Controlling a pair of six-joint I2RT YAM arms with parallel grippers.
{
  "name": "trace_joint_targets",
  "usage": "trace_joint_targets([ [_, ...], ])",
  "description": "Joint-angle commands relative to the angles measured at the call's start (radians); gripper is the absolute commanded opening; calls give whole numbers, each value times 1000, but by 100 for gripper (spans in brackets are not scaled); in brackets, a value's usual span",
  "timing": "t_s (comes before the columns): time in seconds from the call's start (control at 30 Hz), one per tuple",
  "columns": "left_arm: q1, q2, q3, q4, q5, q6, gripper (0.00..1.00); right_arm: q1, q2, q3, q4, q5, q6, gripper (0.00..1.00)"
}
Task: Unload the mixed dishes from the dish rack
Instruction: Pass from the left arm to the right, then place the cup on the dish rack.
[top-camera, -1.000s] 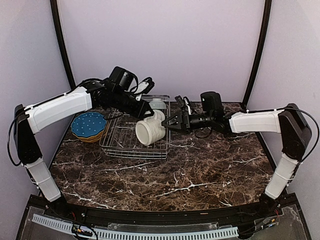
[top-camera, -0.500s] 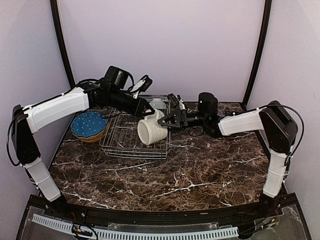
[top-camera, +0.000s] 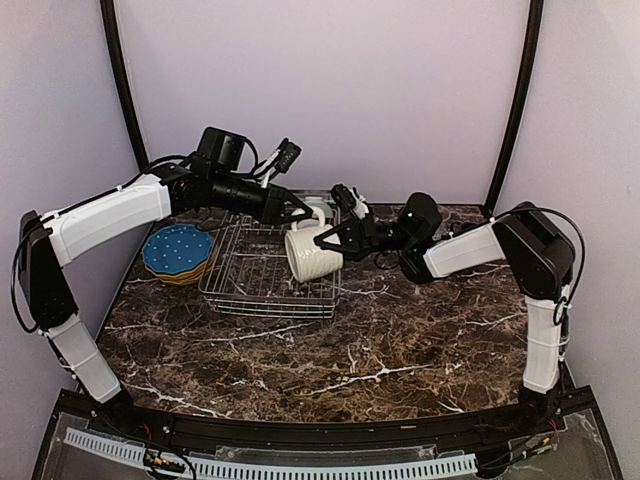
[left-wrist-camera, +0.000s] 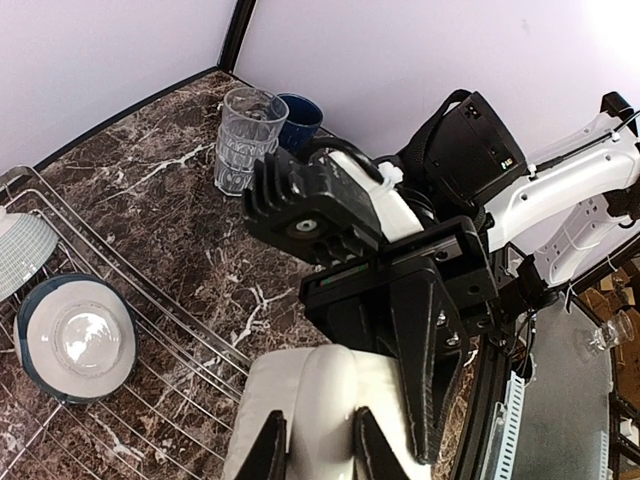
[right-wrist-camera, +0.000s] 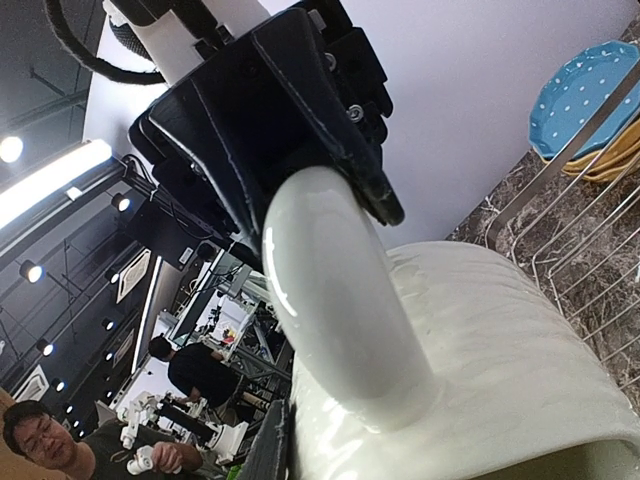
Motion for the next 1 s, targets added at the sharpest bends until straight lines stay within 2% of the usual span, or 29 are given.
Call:
trace_joint_targets([
  [0.0,8,-33,-11,49,-98,-85,1,45,-60,10,-37,53,-84,0],
  [0.07,12,-32,0,14,-105,-87,1,44,-113,-13,-160,71,-190,0],
  [0.1,14,-33,4,5,-106,-88,6,44,-145,-26,-222,85,-246,0],
  [0.17,15,-44,6,-5,-118,-91,22,43,-209,-48,-324,116,-359,0],
  [0.2,15,-57,1,5,-121,-94,37,42,-235,-56,-376,128,-400,0],
  [0.23,15,-64,-9,12,-129,-95,43,40,-258,-64,-422,144,-437,0],
  [0.27,15,-80,-14,23,-134,-98,54,38,-285,-71,-467,160,-472,0],
  [0.3,15,-87,-20,30,-143,-98,58,34,-309,-77,-512,177,-504,0],
  [0.37,15,-109,-27,43,-153,-99,72,24,-356,-89,-599,208,-566,0],
  [0.4,15,-121,-30,53,-154,-97,82,18,-380,-104,-636,223,-593,0],
  [0.47,15,-137,-37,63,-166,-96,91,2,-438,-129,-716,263,-656,0],
  [0.63,15,-163,-59,53,-235,-81,96,-49,-612,-167,-1071,482,-868,0],
  [0.77,15,-163,-86,60,-255,-83,97,-61,-794,-223,-1303,835,-1043,0],
  [0.97,15,-135,-87,73,-249,-97,98,-111,-995,-318,-1539,1307,-1105,0],
])
